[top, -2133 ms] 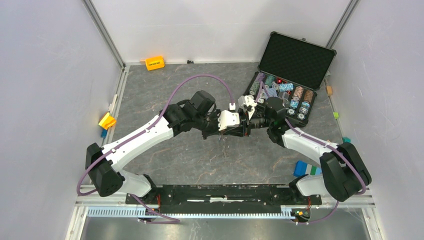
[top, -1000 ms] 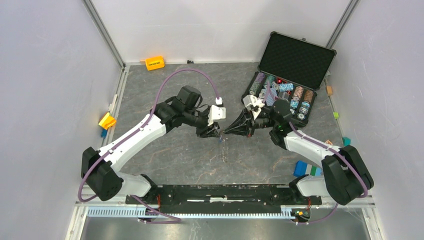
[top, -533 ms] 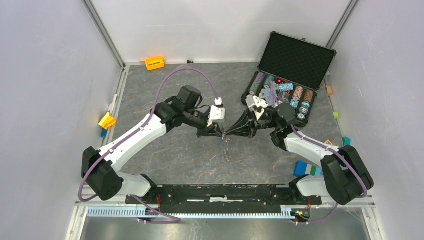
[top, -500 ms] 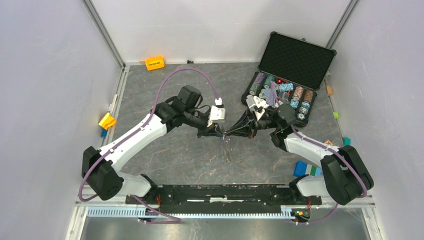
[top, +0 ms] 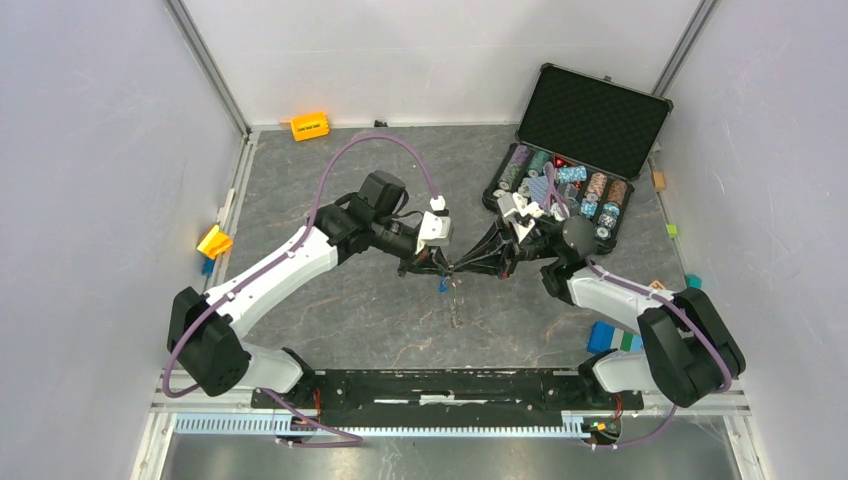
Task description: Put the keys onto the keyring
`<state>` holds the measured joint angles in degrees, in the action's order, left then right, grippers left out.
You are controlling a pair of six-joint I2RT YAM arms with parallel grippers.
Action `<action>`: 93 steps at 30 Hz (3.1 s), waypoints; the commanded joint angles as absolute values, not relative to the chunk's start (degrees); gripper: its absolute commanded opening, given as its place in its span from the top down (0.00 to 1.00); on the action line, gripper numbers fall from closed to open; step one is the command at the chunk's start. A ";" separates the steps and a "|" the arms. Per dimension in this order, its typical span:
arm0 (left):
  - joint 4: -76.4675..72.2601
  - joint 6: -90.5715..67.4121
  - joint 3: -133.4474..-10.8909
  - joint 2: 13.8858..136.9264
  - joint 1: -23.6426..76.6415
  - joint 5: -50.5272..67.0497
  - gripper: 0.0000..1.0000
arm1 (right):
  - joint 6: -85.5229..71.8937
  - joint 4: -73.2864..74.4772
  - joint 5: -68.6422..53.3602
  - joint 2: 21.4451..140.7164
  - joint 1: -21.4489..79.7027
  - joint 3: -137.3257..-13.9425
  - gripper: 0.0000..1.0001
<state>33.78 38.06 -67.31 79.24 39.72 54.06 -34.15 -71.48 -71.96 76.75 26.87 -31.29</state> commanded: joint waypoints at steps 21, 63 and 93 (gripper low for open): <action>35.49 48.59 -65.83 75.15 37.35 57.23 0.52 | -20.00 -55.57 -69.08 71.70 26.72 -33.13 1.00; 29.75 37.39 -64.98 75.77 39.59 50.15 0.92 | -6.78 -39.54 -67.12 71.41 26.73 -35.78 1.00; 25.59 36.32 -64.53 78.22 40.00 51.94 0.79 | -9.72 -42.90 -67.56 71.24 26.78 -34.81 1.00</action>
